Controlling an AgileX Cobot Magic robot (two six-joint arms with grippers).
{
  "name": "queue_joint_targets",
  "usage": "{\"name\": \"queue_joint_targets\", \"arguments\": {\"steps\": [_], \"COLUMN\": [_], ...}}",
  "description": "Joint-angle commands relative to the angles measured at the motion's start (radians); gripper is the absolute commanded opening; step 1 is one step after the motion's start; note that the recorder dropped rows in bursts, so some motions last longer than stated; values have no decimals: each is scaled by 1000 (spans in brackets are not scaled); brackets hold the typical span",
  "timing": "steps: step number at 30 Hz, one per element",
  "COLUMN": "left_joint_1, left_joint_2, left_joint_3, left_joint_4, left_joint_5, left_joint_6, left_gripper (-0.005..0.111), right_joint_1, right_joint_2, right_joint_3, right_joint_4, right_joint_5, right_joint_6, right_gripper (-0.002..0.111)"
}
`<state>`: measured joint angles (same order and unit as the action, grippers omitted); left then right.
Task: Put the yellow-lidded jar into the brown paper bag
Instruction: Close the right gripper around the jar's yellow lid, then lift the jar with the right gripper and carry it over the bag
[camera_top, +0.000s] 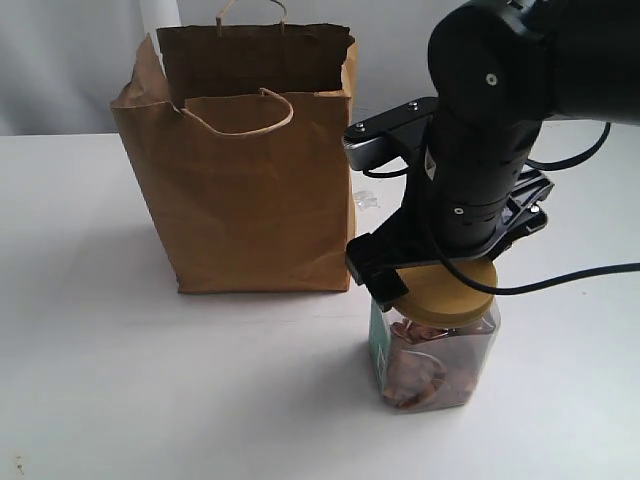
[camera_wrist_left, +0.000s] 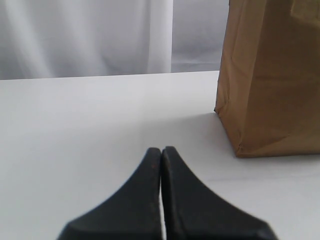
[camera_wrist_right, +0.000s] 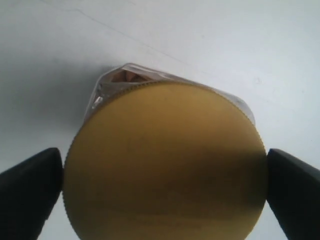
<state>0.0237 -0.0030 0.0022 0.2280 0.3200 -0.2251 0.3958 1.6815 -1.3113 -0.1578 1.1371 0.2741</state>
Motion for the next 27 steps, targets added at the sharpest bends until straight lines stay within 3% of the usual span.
{"name": "queue_joint_targets", "arguments": {"steps": [1,6,9,15,17,20,27], "left_joint_1": [-3,-3,-3,-3,-3,-3,-3], "left_joint_2": [3,3,3,3,3,3,3], "left_joint_3": [-2,-2,-2,-2,-2,-2,-2], "left_joint_4": [-4,-4,-4,-4,-4,-4,-4], "left_joint_5": [-10,-10,-10,-10,-10,-10,-10], "left_joint_6": [-4,-4,-4,-4,-4,-4,-4], "left_gripper": [1,1,1,1,1,1,1], "right_joint_1": [2,2,2,2,2,2,2], "right_joint_2": [2,1,1,1,1,1,-66], "right_joint_3": [1,1,1,1,1,-1,-137], "right_joint_4": [9,9,9,7,2,2,8], "right_joint_5": [-9,-7,1,10,10,17,84], "right_joint_6": [4,4,4,15,17,17,-48], "right_gripper": [100,99,93,57,39,0,0]}}
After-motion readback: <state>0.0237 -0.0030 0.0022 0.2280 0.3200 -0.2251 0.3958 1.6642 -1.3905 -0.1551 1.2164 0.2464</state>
